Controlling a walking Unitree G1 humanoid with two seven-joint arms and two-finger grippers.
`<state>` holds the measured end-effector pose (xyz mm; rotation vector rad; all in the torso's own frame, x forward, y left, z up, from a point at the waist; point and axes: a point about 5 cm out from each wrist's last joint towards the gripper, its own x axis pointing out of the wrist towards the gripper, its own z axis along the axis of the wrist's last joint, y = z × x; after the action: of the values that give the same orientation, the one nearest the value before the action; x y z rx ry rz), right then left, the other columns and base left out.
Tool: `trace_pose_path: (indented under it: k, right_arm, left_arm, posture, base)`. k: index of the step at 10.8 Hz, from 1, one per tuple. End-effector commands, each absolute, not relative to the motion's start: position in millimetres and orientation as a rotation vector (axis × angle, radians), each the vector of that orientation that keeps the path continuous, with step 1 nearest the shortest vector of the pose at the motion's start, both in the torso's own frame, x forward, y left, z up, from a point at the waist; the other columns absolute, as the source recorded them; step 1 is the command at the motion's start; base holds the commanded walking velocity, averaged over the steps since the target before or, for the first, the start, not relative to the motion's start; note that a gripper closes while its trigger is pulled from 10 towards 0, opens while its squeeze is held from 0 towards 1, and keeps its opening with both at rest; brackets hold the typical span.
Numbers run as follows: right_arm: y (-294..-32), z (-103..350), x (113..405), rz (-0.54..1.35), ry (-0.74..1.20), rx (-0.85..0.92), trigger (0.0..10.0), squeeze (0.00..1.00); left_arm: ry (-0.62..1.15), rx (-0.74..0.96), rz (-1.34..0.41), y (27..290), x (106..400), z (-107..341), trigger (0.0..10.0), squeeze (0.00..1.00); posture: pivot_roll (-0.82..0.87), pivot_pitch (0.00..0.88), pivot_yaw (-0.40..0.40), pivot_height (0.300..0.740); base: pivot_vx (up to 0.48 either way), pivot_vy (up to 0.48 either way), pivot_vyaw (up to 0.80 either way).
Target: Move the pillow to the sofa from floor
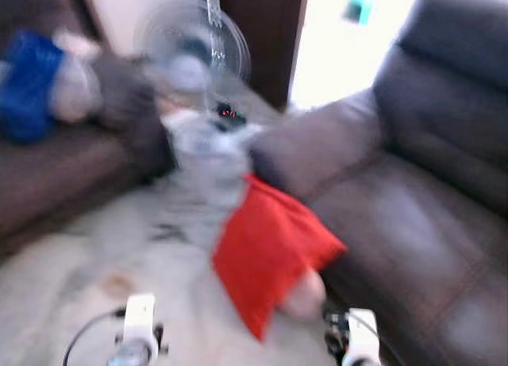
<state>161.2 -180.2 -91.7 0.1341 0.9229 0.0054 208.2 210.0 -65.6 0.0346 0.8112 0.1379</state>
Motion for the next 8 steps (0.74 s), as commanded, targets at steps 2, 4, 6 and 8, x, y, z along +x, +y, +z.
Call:
trace_pose_path:
  k: [2,4,6,8]
  right_arm:
    - [-188.2,-94.1,153.6,-0.017,0.947,0.123,10.0,0.0]
    - [-188.3,-94.3,153.3,-0.02,0.948,0.127,10.0,0.0]
    - [-171.5,-95.7,155.5,-0.044,0.952,0.169,10.0,0.0]
    - [-178.6,-97.1,148.3,-0.047,0.949,0.17,10.0,0.0]
  left_arm:
    - [0.828,0.023,0.133,204.8,204.5,-68.9,10.0,0.0]
    - [0.828,0.023,0.132,204.8,204.5,-68.9,10.0,0.0]
    - [0.785,0.008,0.133,201.9,215.0,-62.8,10.0,0.0]
    - [0.771,0.001,0.096,198.8,216.7,-61.8,10.0,0.0]
  posture:
    - [0.0,0.026,-0.011,0.74]
    - [0.0,0.025,-0.011,0.74]
    - [0.01,0.069,-0.023,0.74]
    - [0.01,0.072,-0.024,0.74]
  base:
    - [0.27,0.0,0.8]
    - [0.27,0.0,0.8]
    - [0.272,0.0,0.0]
    - [0.133,0.0,-0.39]
